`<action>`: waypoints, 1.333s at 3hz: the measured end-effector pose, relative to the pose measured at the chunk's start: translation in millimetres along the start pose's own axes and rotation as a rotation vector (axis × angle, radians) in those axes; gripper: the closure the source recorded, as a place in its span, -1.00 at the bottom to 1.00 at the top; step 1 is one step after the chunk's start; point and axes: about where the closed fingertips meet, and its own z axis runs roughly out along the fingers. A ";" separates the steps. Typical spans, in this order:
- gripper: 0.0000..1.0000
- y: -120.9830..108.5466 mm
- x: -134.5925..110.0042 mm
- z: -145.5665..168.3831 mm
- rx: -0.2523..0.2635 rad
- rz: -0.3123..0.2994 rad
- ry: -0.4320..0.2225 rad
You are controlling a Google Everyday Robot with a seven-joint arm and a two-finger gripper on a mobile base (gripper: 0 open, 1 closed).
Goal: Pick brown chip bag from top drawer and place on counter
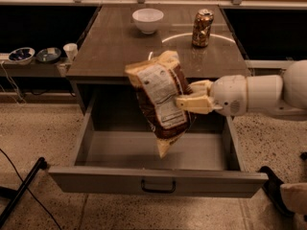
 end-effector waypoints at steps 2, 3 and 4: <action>1.00 -43.7 -87.2 -53.3 0.152 -0.232 0.190; 1.00 -67.4 -125.7 -44.3 0.205 -0.302 0.347; 1.00 -79.1 -161.1 -24.9 0.230 -0.359 0.480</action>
Offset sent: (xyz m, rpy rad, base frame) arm 0.1012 -0.0368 0.1453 -0.5205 -0.2732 -0.0718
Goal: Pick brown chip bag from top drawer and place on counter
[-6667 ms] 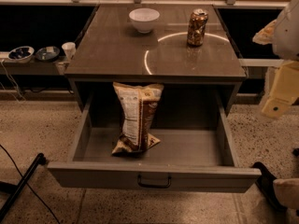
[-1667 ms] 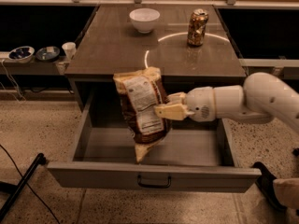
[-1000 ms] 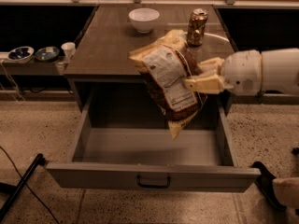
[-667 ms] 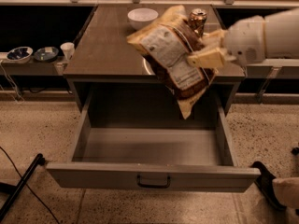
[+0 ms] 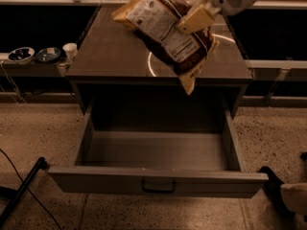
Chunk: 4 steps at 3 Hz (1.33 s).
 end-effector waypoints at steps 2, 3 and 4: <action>1.00 -17.0 -61.1 82.7 -0.107 -0.102 0.122; 1.00 -12.6 -84.7 122.9 -0.151 -0.138 0.145; 1.00 -11.8 -96.2 154.9 -0.192 -0.141 0.158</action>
Offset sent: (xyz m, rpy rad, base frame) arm 0.0862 0.1480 -0.0212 -0.2174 0.1034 0.1768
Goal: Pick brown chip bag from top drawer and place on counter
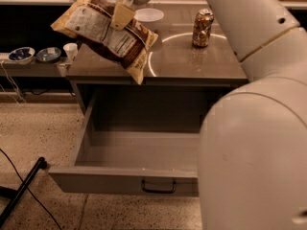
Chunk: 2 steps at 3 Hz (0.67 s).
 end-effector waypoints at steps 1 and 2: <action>1.00 -9.6 5.0 20.6 -0.031 0.014 -0.006; 1.00 -21.7 34.8 39.2 -0.059 0.083 -0.012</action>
Offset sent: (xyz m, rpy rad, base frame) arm 0.0660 -0.0431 -0.0744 0.0501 0.1830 -0.0901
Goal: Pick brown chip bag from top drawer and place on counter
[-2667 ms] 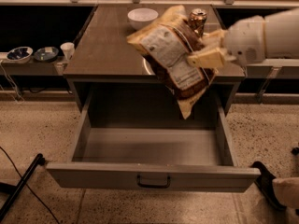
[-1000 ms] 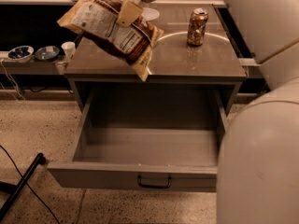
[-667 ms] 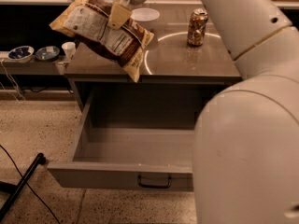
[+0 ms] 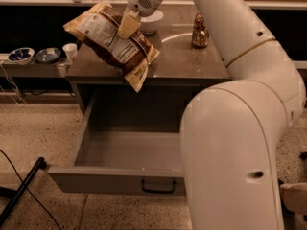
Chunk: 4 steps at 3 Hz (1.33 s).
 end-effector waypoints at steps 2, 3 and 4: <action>0.46 -15.3 28.2 10.8 -0.019 0.076 0.002; 0.01 -15.3 28.2 10.8 -0.019 0.076 0.002; -0.46 -15.3 28.2 10.8 -0.019 0.076 0.002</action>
Offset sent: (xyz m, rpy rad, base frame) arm 0.0383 -0.0444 -0.0247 0.0326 0.1548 -0.1030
